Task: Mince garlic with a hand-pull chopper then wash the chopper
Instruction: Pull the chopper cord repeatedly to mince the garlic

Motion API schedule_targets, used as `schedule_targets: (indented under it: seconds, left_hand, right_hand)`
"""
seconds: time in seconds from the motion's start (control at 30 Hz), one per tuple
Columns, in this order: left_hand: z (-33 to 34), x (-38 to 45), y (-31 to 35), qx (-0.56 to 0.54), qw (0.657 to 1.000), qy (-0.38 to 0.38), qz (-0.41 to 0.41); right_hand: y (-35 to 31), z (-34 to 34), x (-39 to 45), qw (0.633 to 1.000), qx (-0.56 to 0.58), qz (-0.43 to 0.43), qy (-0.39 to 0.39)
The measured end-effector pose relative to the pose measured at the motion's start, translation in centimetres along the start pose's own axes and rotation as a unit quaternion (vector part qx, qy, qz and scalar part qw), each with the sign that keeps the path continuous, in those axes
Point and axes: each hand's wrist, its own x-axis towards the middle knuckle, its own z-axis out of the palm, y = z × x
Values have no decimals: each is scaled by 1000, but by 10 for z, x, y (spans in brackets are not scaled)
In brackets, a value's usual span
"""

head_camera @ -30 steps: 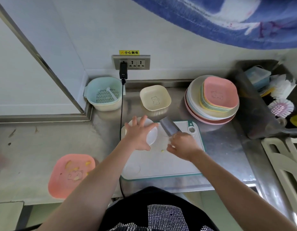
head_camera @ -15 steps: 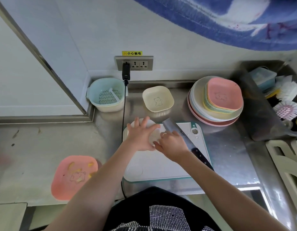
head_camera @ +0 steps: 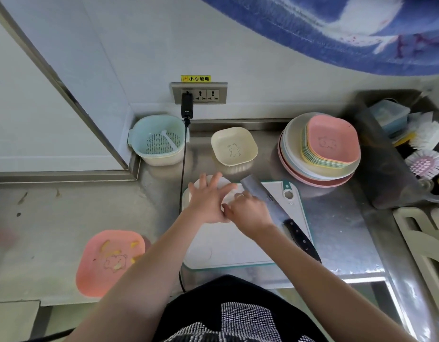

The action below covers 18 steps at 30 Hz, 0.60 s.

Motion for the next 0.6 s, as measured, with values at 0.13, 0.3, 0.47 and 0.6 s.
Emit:
schedule_targets:
  seconds: [0.13,0.3,0.47,0.6]
  left_hand:
    - [0,-1,1,-13,1000,-5,-2]
    - [0,-2,1,-8,1000,-1,-3]
    - [0,-2,1,3,1000,-3,-2]
    - [1,-2,1,-2,1000,2,-1]
  right_hand:
    - [29,4,-4,996,12,84,-34]
    - [56,-7,-13,982,-8,180,-55]
    - [20,-3,-6,998,-35,-13,45]
    - [6,-2,-1,996,-74,-53,8]
